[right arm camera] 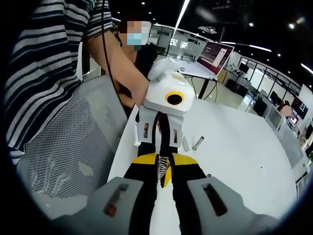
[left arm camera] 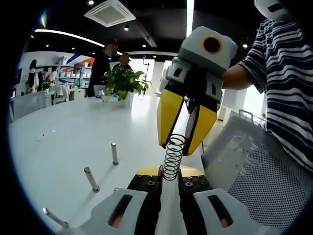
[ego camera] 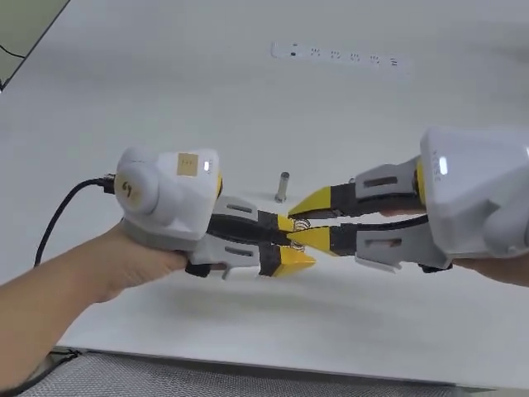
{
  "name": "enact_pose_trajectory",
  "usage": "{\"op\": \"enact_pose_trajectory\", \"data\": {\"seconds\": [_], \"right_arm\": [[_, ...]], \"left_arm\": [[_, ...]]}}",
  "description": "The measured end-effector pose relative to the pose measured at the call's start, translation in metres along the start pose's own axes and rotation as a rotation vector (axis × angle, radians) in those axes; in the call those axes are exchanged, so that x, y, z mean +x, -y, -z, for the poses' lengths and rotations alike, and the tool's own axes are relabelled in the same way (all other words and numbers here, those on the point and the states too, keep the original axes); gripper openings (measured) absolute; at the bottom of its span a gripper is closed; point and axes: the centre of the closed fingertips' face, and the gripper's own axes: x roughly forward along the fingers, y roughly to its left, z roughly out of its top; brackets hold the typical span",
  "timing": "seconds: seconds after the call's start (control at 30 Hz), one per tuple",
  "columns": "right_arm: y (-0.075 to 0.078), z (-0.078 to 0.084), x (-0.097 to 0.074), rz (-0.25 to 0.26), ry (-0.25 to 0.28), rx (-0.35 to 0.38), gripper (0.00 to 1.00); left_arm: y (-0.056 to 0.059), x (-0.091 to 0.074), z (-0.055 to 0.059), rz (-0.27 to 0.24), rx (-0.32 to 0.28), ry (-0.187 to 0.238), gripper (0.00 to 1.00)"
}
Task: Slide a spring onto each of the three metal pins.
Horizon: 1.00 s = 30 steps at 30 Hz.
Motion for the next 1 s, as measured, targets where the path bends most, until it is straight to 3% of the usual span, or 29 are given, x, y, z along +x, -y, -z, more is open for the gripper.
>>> {"op": "enact_pose_trajectory", "data": {"seconds": [0.57, 0.63, 1.0], "right_arm": [[0.0029, -0.0001, -0.0011, 0.023, 0.004, -0.011, 0.11], [0.0031, 0.0001, -0.0014, 0.025, 0.004, -0.011, 0.11], [0.0077, 0.0008, -0.0025, 0.046, 0.006, -0.002, 0.11]], "left_arm": [[-0.0036, -0.0018, 0.0006, -0.020, -0.012, -0.007, 0.17], [-0.0043, -0.0015, 0.0015, -0.026, -0.037, -0.013, 0.20], [-0.0099, -0.0064, 0.0068, -0.076, -0.010, -0.039, 0.36]]}}
